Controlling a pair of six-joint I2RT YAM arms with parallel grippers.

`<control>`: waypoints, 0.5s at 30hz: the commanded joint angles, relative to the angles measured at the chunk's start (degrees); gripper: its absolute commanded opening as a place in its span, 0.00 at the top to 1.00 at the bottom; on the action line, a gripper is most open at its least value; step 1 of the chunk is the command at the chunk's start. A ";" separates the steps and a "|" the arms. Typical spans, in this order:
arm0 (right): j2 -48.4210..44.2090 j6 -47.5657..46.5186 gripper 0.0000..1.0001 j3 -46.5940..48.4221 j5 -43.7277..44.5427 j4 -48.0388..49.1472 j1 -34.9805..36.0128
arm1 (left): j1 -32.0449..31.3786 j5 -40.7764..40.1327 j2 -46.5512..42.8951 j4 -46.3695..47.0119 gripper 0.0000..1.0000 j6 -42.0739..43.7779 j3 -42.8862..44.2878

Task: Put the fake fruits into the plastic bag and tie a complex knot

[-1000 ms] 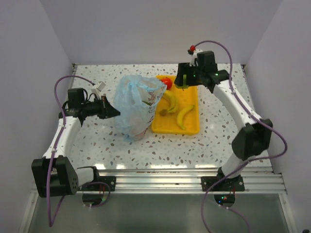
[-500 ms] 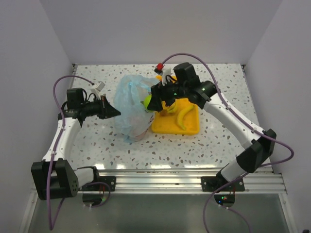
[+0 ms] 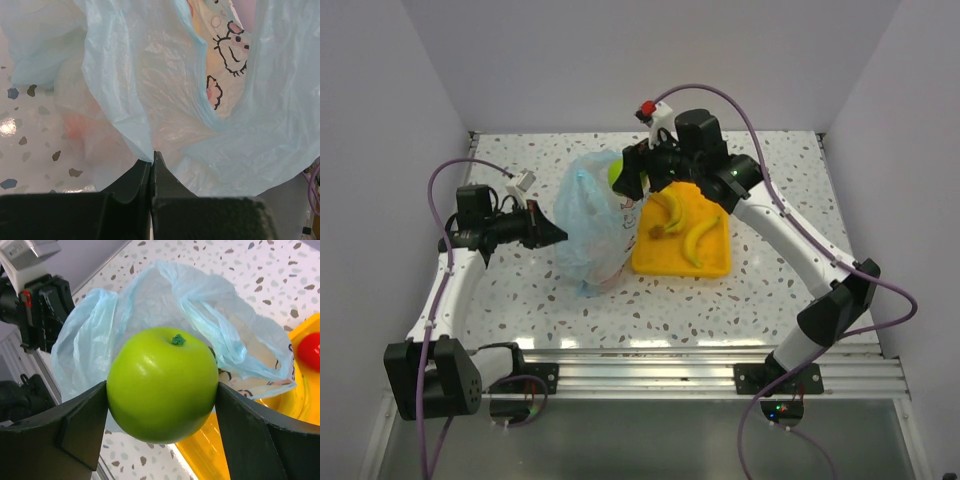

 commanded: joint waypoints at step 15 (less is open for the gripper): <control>3.39 1.70 0.07 -2.42 3.44 2.74 5.09 | 0.44 2.22 -0.04 2.57 1.00 -0.69 0.43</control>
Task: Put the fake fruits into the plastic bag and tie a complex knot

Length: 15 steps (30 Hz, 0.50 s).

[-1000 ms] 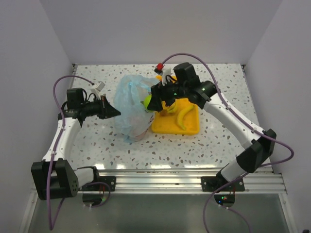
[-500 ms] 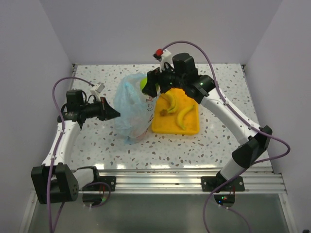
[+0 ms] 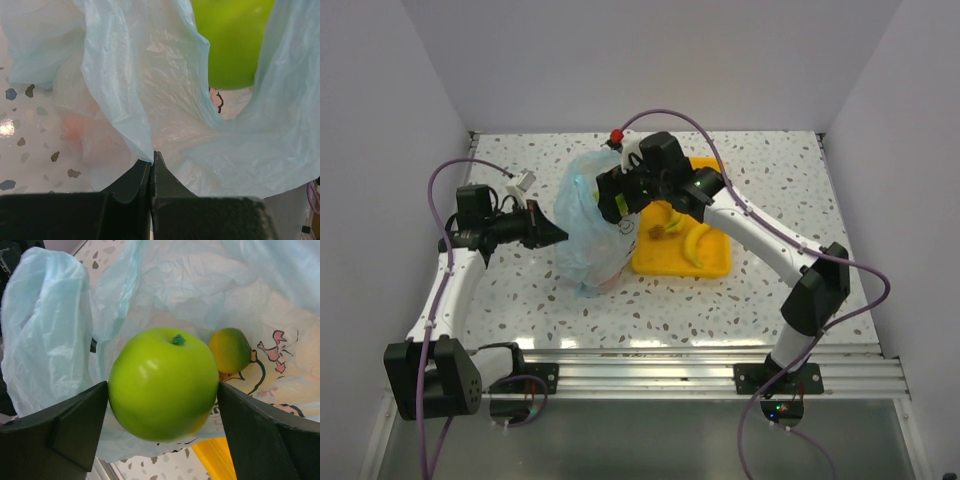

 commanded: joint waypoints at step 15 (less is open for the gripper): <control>-18.31 -0.99 0.02 -4.45 -16.04 -9.59 -12.24 | 0.44 1.91 1.26 3.08 1.00 -1.44 0.72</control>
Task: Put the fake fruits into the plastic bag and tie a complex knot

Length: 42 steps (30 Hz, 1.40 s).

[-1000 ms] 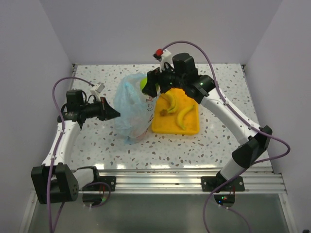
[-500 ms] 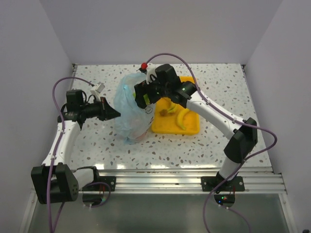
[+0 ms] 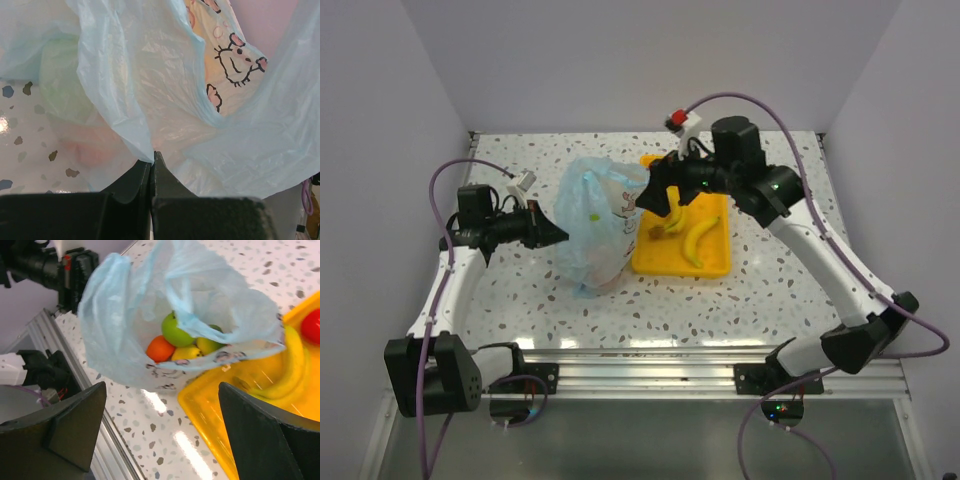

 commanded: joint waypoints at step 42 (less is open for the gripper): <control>53.49 26.63 0.02 21.72 23.19 19.59 -15.39 | 1.14 1.39 1.24 1.24 1.00 0.27 0.19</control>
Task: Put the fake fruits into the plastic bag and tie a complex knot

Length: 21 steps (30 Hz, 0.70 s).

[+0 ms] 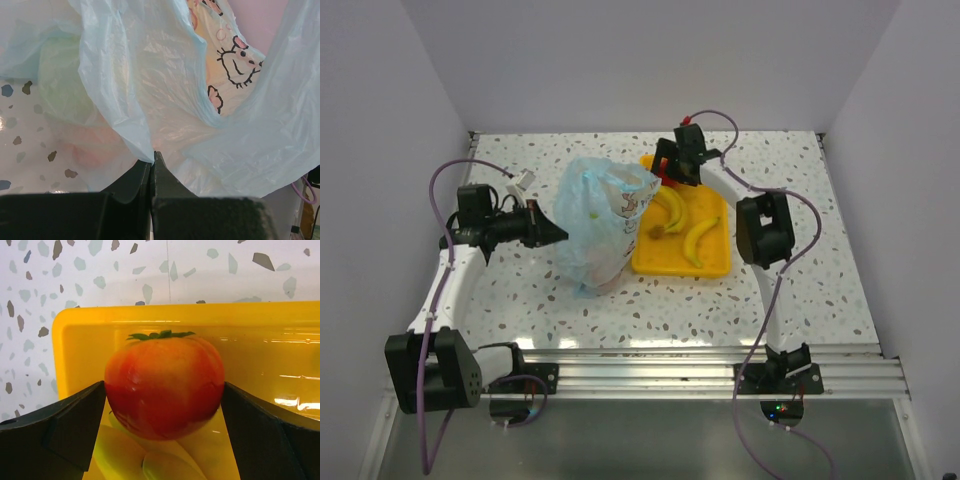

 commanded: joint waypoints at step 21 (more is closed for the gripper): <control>-28.49 -8.92 0.59 -13.97 -9.30 4.64 0.12 | 1.32 0.42 -0.07 0.67 1.00 0.36 0.39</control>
